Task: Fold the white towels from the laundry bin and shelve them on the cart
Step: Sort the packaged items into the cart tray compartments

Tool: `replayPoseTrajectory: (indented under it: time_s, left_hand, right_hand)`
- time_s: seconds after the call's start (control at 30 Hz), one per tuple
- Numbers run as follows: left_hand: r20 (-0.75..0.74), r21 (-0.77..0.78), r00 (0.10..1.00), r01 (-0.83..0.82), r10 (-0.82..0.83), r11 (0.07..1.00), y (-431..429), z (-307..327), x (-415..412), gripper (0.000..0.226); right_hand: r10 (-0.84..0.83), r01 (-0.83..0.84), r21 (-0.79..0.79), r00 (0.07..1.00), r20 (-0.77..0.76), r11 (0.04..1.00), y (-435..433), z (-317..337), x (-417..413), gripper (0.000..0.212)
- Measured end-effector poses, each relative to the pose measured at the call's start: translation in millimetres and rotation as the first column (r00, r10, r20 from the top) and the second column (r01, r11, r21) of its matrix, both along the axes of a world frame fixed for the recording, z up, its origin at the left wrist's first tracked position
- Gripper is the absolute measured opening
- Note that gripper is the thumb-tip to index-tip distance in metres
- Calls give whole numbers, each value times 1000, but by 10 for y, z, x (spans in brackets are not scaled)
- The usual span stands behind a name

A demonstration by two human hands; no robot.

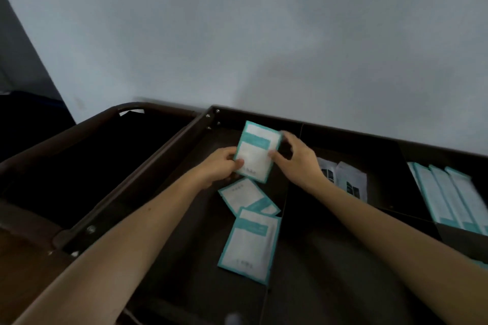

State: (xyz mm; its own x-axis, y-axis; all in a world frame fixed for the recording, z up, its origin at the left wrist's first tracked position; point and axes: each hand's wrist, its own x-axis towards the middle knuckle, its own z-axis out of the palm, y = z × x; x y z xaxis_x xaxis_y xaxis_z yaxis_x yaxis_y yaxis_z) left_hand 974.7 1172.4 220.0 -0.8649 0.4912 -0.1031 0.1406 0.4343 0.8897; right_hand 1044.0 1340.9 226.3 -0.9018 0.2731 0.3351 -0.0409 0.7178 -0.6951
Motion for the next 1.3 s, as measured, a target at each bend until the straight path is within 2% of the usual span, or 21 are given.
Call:
replayPoseTrajectory:
  time_s: [0.1, 0.17, 0.27, 0.33, 0.4, 0.47, 0.5, 0.57, 0.63, 0.67, 0.73, 0.8, 0.87, 0.9, 0.97, 1.07, 1.13, 1.23, 1.3]
  left_hand:
    - [-194, -276, 972, 76, -133, 958, -198, 40, 87, 16]
    - [-322, -363, 933, 32, -158, 931, -274, 75, 165, 12]
    - [-382, -214, 924, -60, -28, 975, -326, 54, 223, 8]
    - [-345, -47, 931, -147, 122, 988, -333, -18, 240, 7]
    - [-187, 126, 939, -268, 288, 955, -305, -57, 286, 21]
    - [152, 245, 928, -370, 341, 896, -271, -29, 365, 52]
    - [308, 247, 899, -390, 310, 887, -260, -3, 401, 58]
    - [497, 219, 844, -349, 204, 911, -258, 68, 465, 41]
    - [562, 285, 812, -366, 155, 886, -259, 93, 490, 14]
    - [549, 320, 817, -400, 176, 859, -269, 74, 482, 11]
    - [412, 302, 870, -411, 271, 860, -358, -11, 422, 21]
    - [279, 197, 899, -398, 338, 896, -489, -85, 386, 24]
    - [272, 146, 886, -423, 375, 894, -594, -129, 350, 24]
    - [281, 150, 877, -442, 391, 884, -618, -133, 326, 25]
    - [289, 171, 862, -474, 415, 864, -615, -110, 304, 26]
    - [300, 214, 854, -495, 425, 842, -577, -58, 309, 28]
    - [309, 237, 846, -511, 435, 826, -586, -49, 304, 29]
    - [280, 246, 841, -529, 463, 812, -599, -66, 295, 30]
    - [250, 247, 839, -539, 484, 805, -592, -76, 301, 30]
  right_hand:
    - [67, -69, -213, 998, -21, 975, -113, 110, 18, 70]
    - [158, -154, -160, 987, 16, 975, -170, 202, 36, 55]
    - [345, -382, 79, 893, 290, 921, -224, 287, 63, 27]
    - [315, -385, 162, 886, 340, 909, -258, 248, 68, 20]
    - [207, -236, 95, 947, 246, 967, -265, 171, 58, 14]
    - [121, -92, -166, 977, 174, 982, -303, 120, 60, 7]
    - [112, -62, -284, 980, 164, 957, -328, 102, 51, 12]
    - [135, -57, -377, 974, 182, 924, -375, 72, 19, 18]
    - [164, -77, -371, 964, 208, 925, -432, 56, 2, 17]
    - [172, -85, -355, 960, 222, 931, -448, 46, -7, 16]
    - [178, -101, -253, 937, 301, 962, -470, 49, -6, 17]
    - [131, -202, 109, 878, 460, 973, -502, 58, 18, 31]
    - [52, -349, 398, 803, 593, 848, -599, 8, 47, 61]
    - [22, -393, 440, 765, 643, 808, -657, -33, 54, 76]
    - [16, -407, 402, 719, 695, 820, -739, -109, 60, 96]
    - [65, -327, 268, 735, 675, 907, -730, -128, 27, 104]
    - [102, -253, 165, 783, 613, 953, -713, -105, 11, 100]
    - [77, -94, 32, 930, 359, 995, -702, -79, -3, 74]
    - [-25, 52, -165, 986, 164, 985, -672, -50, -7, 54]
